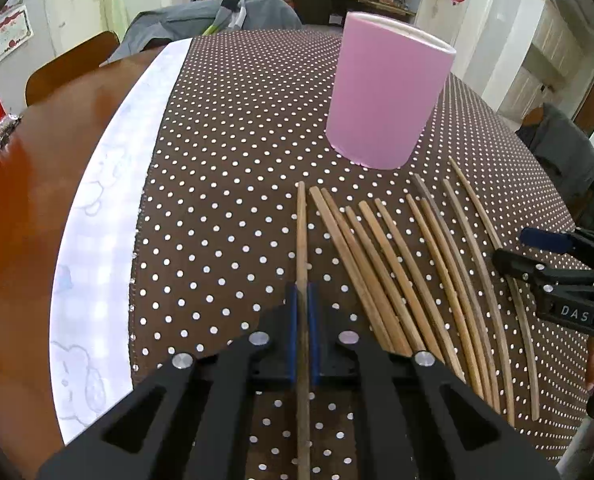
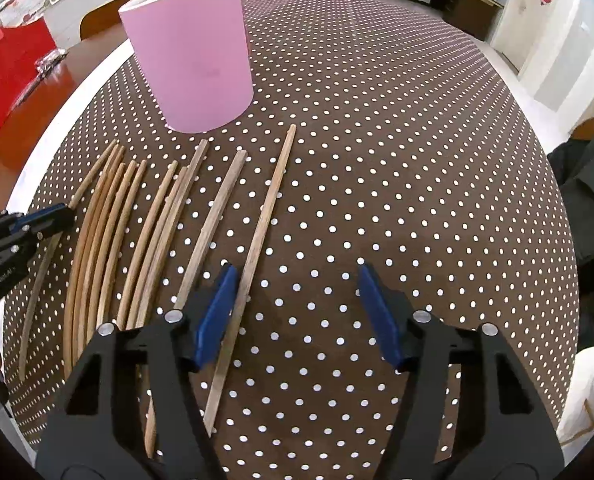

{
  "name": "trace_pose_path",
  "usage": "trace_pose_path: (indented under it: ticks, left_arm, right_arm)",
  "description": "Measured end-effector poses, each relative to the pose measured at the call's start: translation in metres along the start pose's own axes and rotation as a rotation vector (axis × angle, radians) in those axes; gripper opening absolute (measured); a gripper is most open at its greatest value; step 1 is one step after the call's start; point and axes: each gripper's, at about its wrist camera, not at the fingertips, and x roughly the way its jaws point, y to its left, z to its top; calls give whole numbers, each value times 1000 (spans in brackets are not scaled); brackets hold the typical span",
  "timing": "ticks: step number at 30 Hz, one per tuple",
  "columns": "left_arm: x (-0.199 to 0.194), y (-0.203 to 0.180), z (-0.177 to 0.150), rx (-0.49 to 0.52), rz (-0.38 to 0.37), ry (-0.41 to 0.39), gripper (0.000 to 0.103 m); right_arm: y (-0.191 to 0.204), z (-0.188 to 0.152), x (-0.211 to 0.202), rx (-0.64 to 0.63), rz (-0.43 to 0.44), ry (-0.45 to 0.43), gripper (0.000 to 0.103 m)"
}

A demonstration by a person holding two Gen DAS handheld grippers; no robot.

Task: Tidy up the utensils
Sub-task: 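Lower the left gripper onto one chopstick and close on it, then lift the chopstick with the left gripper and carry it over the pink cup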

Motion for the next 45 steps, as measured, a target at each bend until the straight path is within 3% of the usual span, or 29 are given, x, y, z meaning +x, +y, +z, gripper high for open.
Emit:
trace_pose_path:
  ticks: [4, 10, 14, 21, 28, 32, 36, 41, 45]
  left_arm:
    - [-12, -4, 5, -7, -39, -43, 6]
    - [-52, -17, 19, 12, -121, -175, 6]
    - [-78, -26, 27, 24, -185, -261, 6]
    - [-116, -39, 49, 42, -295, -401, 6]
    - [-142, -43, 78, 49, -338, -651, 6]
    - [-142, -45, 93, 46, -359, -749, 6]
    - [-138, -53, 107, 56, -323, -854, 6]
    - [-132, -62, 125, 54, -242, -952, 6]
    - [-127, -61, 139, 24, -215, -1004, 6]
  right_arm:
    - [10, 3, 2, -41, 46, 13, 27]
    - [3, 23, 8, -14, 123, 38, 6]
    - [-25, 31, 11, 49, 213, 24, 6]
    - [-56, 40, -10, 111, 312, -96, 6]
    - [-75, 67, -66, 129, 408, -322, 6]
    - [-75, 82, -106, 125, 446, -465, 6]
    - [-67, 110, -128, 124, 453, -609, 6]
    - [-54, 145, -127, 155, 447, -748, 6]
    - [-42, 145, -127, 189, 442, -811, 6]
